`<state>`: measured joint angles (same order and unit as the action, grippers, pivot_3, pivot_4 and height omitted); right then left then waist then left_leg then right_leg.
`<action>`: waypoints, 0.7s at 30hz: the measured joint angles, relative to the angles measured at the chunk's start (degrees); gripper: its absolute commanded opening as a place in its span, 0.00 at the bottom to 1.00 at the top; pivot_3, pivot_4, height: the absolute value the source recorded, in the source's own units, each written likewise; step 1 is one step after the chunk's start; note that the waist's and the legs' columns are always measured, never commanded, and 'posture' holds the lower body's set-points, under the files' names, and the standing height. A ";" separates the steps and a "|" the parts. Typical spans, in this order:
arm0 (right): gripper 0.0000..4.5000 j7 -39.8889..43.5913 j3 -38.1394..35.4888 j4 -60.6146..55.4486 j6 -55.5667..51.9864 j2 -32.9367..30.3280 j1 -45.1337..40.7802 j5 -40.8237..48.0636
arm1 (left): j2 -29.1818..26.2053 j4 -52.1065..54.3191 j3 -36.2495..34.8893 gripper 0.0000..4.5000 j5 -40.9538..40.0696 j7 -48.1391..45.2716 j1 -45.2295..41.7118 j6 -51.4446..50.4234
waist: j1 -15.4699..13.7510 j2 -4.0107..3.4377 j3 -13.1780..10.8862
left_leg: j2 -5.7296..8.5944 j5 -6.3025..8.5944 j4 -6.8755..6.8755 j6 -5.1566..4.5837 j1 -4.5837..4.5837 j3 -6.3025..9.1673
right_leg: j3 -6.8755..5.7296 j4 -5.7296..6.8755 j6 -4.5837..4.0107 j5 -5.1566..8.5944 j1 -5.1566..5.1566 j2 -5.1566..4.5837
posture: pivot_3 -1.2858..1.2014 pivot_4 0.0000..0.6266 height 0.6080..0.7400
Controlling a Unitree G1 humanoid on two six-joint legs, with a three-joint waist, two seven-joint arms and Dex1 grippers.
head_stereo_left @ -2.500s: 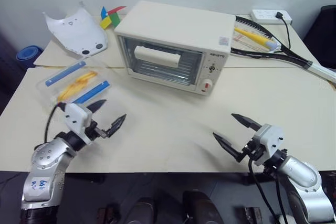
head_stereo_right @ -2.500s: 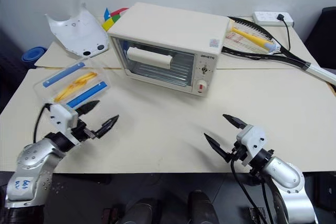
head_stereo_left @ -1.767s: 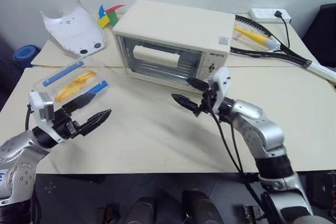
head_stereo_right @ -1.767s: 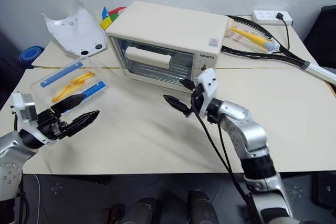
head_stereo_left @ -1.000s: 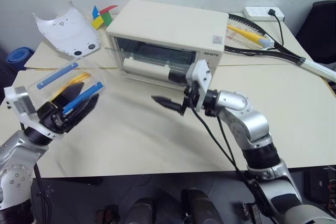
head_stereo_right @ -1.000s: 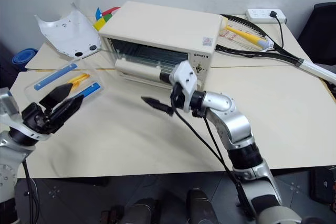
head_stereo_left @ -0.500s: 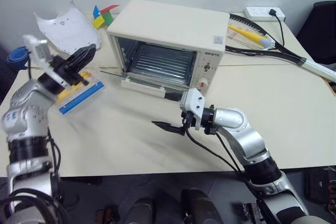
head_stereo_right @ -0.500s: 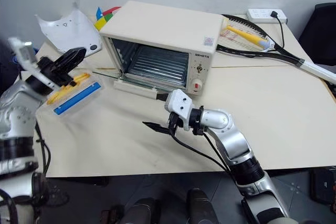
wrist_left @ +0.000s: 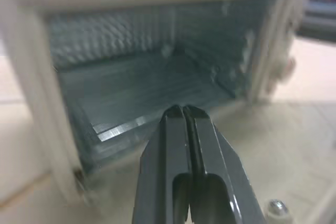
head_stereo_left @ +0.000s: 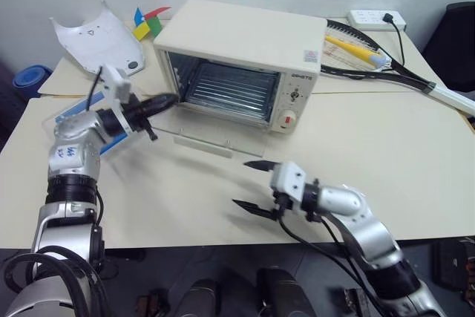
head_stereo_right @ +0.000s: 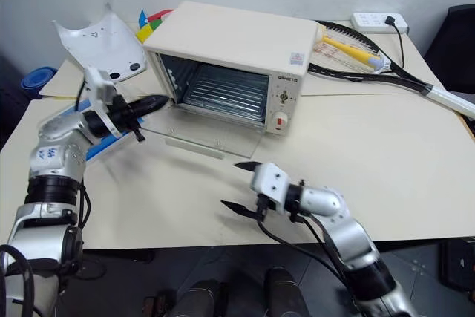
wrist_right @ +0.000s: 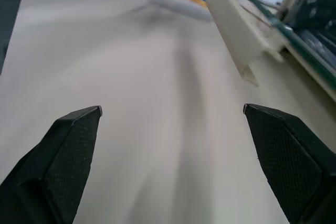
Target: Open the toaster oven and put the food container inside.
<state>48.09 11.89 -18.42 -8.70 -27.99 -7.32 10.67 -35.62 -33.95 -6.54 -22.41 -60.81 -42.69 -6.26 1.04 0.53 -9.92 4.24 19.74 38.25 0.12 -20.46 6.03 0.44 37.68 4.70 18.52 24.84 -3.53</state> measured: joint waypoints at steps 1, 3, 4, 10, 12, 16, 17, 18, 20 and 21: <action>1.00 -0.10 -1.54 -0.68 0.08 -0.92 2.59 0.24 | 0.01 0.02 0.39 0.01 0.59 -0.01 1.26 0.02 | -0.24 0.01 -0.01 | 0.00 0.00 0.01 0.00 0.00 0.00 | 0.00 0.00 0.00 0.00 -0.01 0.00 | 0.52 0.24 1.00; 1.00 -0.33 -5.65 -3.36 1.14 -2.51 9.18 1.68 | 0.42 1.30 1.05 0.01 1.72 0.06 3.21 0.21 | -0.63 0.03 -0.02 | -0.04 0.00 0.03 0.00 -0.01 -0.02 | 0.02 0.03 0.00 0.00 -0.01 0.03 | 0.52 0.24 1.00; 1.00 -0.35 -7.51 -4.32 1.47 -3.37 11.93 2.28 | 0.49 2.07 1.07 0.01 2.18 0.30 3.95 0.36 | -0.70 0.05 -0.03 | -0.04 0.00 0.03 0.01 0.00 -0.01 | 0.02 0.04 0.00 0.00 -0.01 0.03 | 0.52 0.24 1.00; 1.00 -0.64 -18.68 -6.38 4.50 -4.86 21.77 6.15 | 1.12 8.16 0.77 0.01 3.04 3.61 9.08 1.45 | -1.05 0.05 -0.03 | -0.04 0.00 0.03 0.00 0.22 -0.03 | 0.05 0.03 0.00 0.00 -0.30 0.03 | 0.52 0.24 1.00; 1.00 -0.47 -20.66 -6.38 4.88 -5.68 22.54 6.82 | 1.53 9.25 0.86 0.01 3.52 4.12 10.82 1.68 | -1.02 0.05 -0.03 | -0.05 -0.01 0.01 0.00 0.23 -0.03 | 0.05 0.04 0.00 0.00 -0.30 0.03 | 0.52 0.24 1.00; 1.00 0.51 -25.15 -6.27 5.23 -5.72 22.93 11.10 | 3.53 12.63 0.86 0.01 4.41 7.27 15.94 2.03 | -1.06 0.06 -0.03 | -0.06 -0.01 0.01 0.00 0.24 -0.04 | 0.06 0.02 0.00 0.00 -0.31 0.03 | 0.52 0.24 1.00; 1.00 1.33 -25.96 -6.20 6.04 -5.70 22.59 12.50 | 3.81 13.67 0.80 0.01 4.49 8.01 16.85 2.53 | -1.08 0.06 -0.03 | -0.06 -0.01 0.01 0.00 0.25 -0.03 | 0.05 0.02 0.00 0.00 -0.32 0.03 | 0.52 0.24 1.00; 1.00 1.86 -26.39 -6.20 6.83 -5.69 21.69 13.72 | 3.82 14.37 0.77 0.01 4.56 8.54 17.39 2.61 | -1.08 0.06 -0.03 | -0.06 -0.01 0.01 0.00 0.29 -0.03 | 0.05 0.02 0.00 0.00 -0.37 0.03 | 0.52 0.24 1.00; 1.00 2.57 -26.99 -6.19 7.72 -5.28 19.55 16.16 | 4.02 16.17 0.61 0.01 4.59 9.74 18.85 2.59 | -1.04 0.04 -0.02 | -0.07 -0.01 0.00 0.00 0.32 -0.04 | 0.05 0.02 0.00 0.00 -0.39 0.03 | 0.52 0.24 1.00; 1.00 2.49 -27.05 -6.14 7.69 -5.10 18.57 16.93 | 4.06 17.16 0.42 0.01 4.58 10.24 19.69 2.58 | -1.01 0.04 -0.02 | -0.08 -0.01 0.00 0.00 0.32 -0.04 | 0.06 0.02 0.00 0.00 -0.38 0.03 | 0.52 0.24 1.00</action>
<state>50.58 -15.15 -24.56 -1.01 -33.09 11.25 27.60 -31.57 -16.80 -6.12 -17.82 -50.57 -23.00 -3.68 0.03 0.58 -9.94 4.16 19.73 38.25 0.12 -20.14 5.99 0.50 37.71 4.71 18.52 24.46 -3.50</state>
